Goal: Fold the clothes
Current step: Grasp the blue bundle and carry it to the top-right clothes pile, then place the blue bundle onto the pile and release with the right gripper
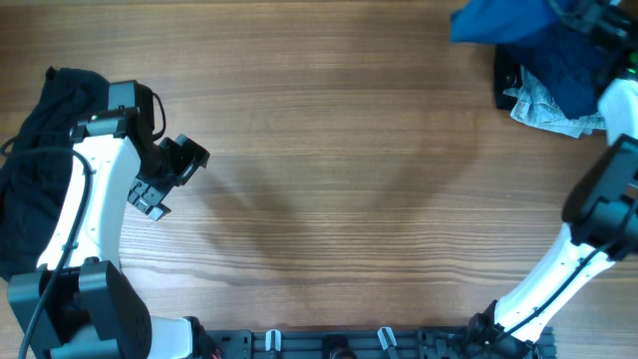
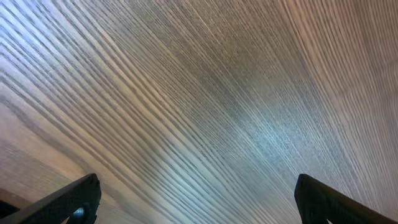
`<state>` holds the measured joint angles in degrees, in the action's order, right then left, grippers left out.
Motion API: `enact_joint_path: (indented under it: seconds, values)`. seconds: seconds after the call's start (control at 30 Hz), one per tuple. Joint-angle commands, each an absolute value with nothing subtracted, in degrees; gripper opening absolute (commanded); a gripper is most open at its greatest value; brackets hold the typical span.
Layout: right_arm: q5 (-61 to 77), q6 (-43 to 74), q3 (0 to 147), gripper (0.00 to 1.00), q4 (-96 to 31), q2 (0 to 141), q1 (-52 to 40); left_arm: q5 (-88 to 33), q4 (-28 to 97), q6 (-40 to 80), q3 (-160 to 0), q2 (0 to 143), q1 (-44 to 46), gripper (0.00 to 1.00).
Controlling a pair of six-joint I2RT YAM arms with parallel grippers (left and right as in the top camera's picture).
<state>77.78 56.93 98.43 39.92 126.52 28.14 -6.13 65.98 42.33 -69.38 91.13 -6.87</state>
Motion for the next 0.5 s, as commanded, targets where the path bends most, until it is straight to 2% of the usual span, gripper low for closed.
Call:
enact_joint_path:
  seconds: [0.0,0.13,0.37,0.47]
  values:
    - [78.0,55.4,100.7,0.04,37.9,124.5,34.7,-7.7,66.0,42.9,-69.6,91.0,-7.1,1.0]
    - [75.4,48.4,100.7,0.04,31.1,126.2,36.5,-9.0,66.0,42.9,-69.6,91.0,-7.1,1.0]
    - [73.3,45.8,100.7,0.04,30.4,136.4,39.5,-10.0,67.0,42.9,-69.6,91.0,-6.9,1.0]
    - [73.3,43.1,100.7,0.04,26.2,137.9,42.5,-10.0,66.9,42.9,-69.6,91.0,-6.9,1.0]
